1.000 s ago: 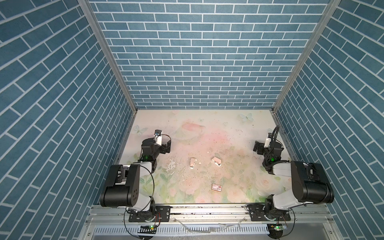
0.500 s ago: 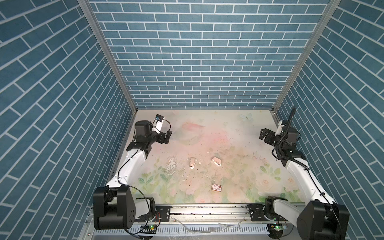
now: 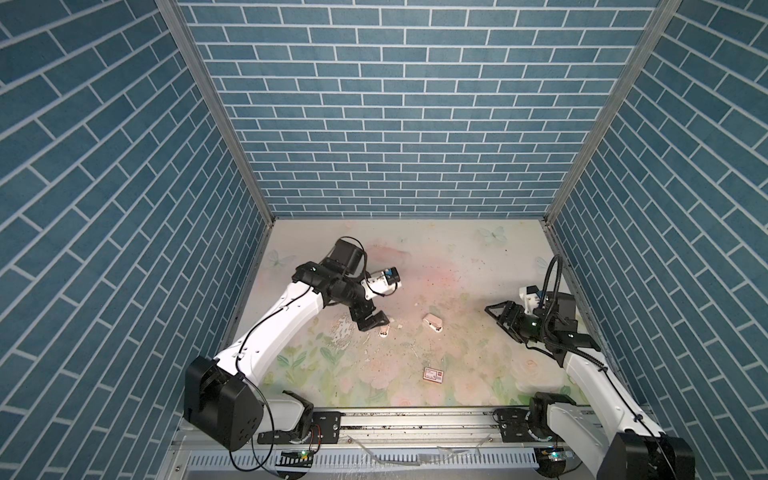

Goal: Load the staples into the stapler
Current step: 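Move left gripper over the red-and-white staple box while right arm swings inward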

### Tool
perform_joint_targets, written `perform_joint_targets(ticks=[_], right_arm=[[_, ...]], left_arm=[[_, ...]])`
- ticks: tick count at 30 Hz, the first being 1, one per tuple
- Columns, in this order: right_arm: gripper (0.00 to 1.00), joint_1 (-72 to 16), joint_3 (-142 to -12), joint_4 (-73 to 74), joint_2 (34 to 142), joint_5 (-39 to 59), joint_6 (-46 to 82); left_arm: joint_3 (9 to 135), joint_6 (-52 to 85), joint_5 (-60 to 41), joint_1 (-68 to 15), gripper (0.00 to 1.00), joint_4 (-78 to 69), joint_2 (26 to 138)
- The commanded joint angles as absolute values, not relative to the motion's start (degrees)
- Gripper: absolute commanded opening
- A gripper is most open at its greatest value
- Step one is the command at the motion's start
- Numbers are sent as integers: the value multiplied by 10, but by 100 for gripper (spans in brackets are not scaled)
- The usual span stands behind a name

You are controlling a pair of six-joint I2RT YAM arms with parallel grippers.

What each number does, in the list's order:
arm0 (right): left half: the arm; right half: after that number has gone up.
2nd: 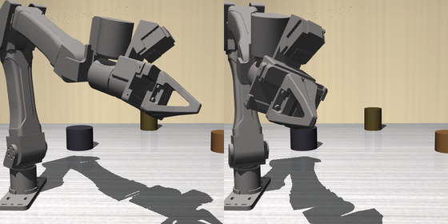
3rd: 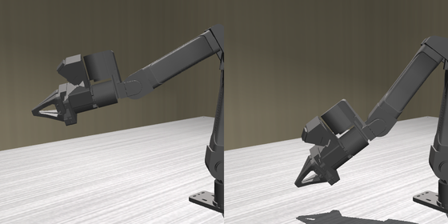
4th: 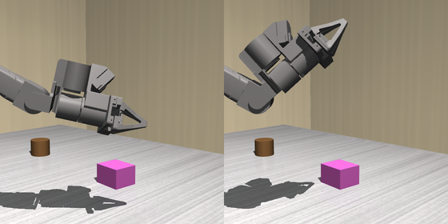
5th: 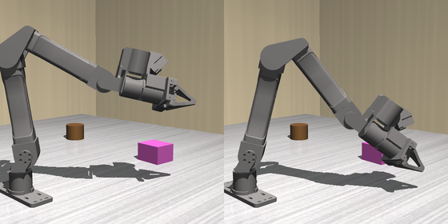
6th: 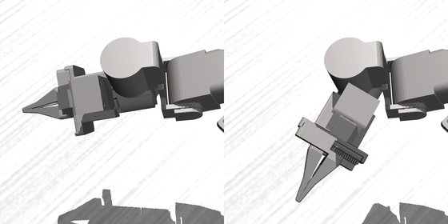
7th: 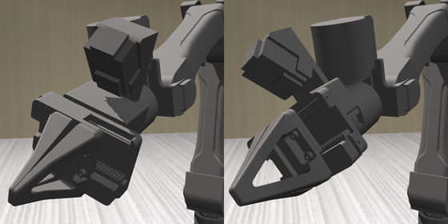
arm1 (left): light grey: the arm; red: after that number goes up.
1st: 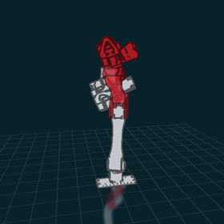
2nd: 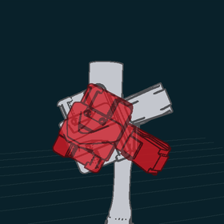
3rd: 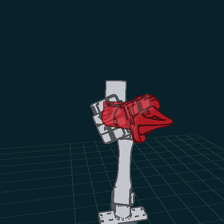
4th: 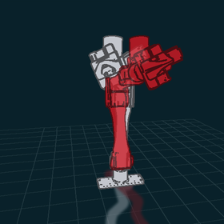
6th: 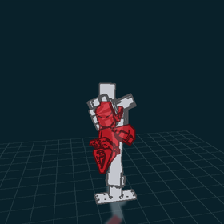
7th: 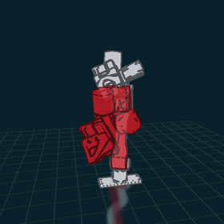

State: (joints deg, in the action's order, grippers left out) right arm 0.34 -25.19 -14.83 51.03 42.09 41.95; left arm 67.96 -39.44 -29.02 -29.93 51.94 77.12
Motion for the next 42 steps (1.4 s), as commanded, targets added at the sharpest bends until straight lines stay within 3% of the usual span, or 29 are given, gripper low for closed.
perform_joint_targets(ticks=[1, 6, 12, 25, 34, 42], right_arm=[[75, -2, -227, -174, 481, 486, 463], [63, -12, -178, -157, 446, 526, 504], [64, -23, -142, -159, 411, 531, 534], [61, -29, -93, -122, 387, 511, 556], [58, -29, -83, -110, 405, 512, 545], [56, -29, -85, -115, 401, 516, 544]], left_arm=[[656, -424, -281, -354, 99, 544, 781], [622, -410, -249, -440, 96, 477, 805], [582, -363, -253, -499, 93, 368, 845], [560, -332, -196, -605, 75, 279, 940], [540, -315, -128, -644, 63, 216, 976], [535, -315, -130, -645, 51, 209, 978]])
